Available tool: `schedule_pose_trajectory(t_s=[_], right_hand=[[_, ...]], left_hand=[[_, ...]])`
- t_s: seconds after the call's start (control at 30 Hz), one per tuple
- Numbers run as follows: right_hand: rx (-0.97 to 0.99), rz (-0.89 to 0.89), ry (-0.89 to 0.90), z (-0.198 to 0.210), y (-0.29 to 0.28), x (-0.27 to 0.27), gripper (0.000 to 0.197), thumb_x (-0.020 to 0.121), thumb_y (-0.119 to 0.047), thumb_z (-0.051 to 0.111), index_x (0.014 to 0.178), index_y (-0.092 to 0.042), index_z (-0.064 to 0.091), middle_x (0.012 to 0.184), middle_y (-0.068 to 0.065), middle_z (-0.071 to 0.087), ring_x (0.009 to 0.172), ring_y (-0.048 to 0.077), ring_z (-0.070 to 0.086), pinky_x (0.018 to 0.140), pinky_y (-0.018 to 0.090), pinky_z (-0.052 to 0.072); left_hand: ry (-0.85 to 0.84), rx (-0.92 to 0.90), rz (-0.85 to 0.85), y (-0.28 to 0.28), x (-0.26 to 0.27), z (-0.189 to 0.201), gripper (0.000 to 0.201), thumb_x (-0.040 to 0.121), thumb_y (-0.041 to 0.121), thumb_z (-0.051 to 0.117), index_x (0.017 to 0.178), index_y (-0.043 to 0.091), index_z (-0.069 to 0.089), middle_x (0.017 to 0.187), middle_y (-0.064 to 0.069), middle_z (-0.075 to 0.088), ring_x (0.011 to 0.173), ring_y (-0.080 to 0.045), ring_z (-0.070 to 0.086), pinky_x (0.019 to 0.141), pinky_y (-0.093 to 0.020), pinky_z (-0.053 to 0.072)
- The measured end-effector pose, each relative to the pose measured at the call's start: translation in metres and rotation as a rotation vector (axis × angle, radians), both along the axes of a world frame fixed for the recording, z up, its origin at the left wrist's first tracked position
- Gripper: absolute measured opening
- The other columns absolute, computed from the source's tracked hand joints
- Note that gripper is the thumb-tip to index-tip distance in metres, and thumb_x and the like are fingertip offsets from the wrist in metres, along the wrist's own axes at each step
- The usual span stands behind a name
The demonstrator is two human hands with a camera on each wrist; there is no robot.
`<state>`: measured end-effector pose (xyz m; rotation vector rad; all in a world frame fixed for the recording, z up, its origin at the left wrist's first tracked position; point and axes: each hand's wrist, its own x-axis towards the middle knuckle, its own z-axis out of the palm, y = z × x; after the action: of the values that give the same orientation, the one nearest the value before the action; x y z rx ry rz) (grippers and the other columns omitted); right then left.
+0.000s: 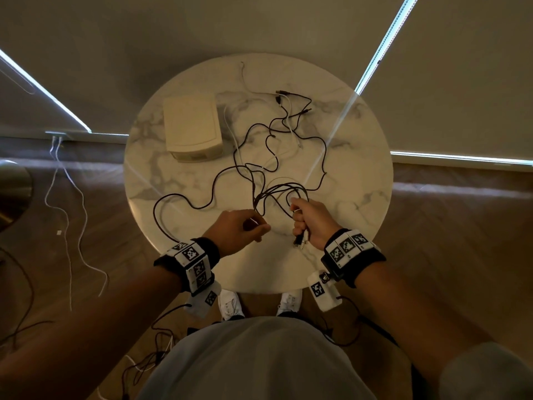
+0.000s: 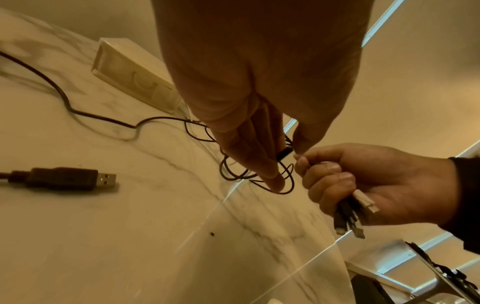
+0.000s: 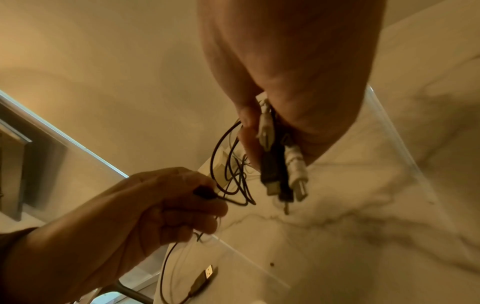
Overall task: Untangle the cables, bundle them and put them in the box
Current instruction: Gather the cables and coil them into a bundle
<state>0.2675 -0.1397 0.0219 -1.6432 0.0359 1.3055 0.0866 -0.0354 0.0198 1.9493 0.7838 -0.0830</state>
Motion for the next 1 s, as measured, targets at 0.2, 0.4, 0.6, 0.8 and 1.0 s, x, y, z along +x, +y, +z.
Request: schedule_pose_trajectory(t_s=[0.2,0.4,0.6,0.8,1.0], right_hand=[[-0.098,0.105,0.066,-0.012,-0.012,-0.016,0.031,0.103,-0.026,0.052,0.094,0.0,0.066,0.056,0.003,0.043,0.044,0.015,0.039,0.048,0.028,0.041],[-0.132,0.127,0.16,-0.012,-0.012,-0.025,0.034,0.103,-0.029,0.054,0.093,0.001,0.066,0.057,0.005,0.046,0.047,0.018,0.042,0.053,0.031,0.043],[-0.127,0.146,0.237,-0.004,-0.008,-0.032,0.031,0.103,-0.028,0.056,0.083,-0.005,0.062,0.058,0.004,0.045,0.045,0.016,0.045,0.055,0.032,0.045],[-0.056,0.075,0.237,-0.001,-0.004,-0.035,0.031,0.104,-0.027,0.053,0.087,-0.005,0.068,0.061,0.002,0.045,0.048,0.014,0.045,0.053,0.029,0.045],[-0.037,-0.013,0.268,-0.001,-0.005,-0.038,0.029,0.103,-0.033,0.055,0.091,-0.008,0.065,0.079,0.009,0.055,0.072,0.025,0.059,0.066,0.038,0.05]], left_hand=[[-0.056,-0.157,0.053,-0.009,0.001,0.004,0.015,0.097,0.034,0.057,0.101,0.02,0.062,0.092,0.008,0.076,0.082,-0.003,0.072,0.081,-0.031,0.059],[-0.069,-0.245,-0.033,-0.012,-0.008,0.005,0.013,0.096,0.031,0.061,0.105,0.022,0.059,0.095,0.006,0.077,0.087,-0.009,0.073,0.085,-0.036,0.058],[-0.078,-0.24,-0.088,-0.013,-0.015,0.005,0.015,0.093,0.03,0.065,0.103,0.023,0.055,0.095,0.005,0.077,0.088,-0.01,0.072,0.085,-0.034,0.057],[-0.131,-0.183,-0.055,-0.017,-0.017,0.009,0.019,0.091,0.023,0.07,0.103,0.014,0.059,0.091,0.004,0.076,0.081,-0.005,0.072,0.075,-0.016,0.053],[-0.145,-0.101,-0.086,-0.019,-0.017,0.012,0.018,0.089,0.028,0.071,0.102,0.017,0.065,0.086,0.004,0.074,0.077,-0.005,0.07,0.079,-0.026,0.057]])
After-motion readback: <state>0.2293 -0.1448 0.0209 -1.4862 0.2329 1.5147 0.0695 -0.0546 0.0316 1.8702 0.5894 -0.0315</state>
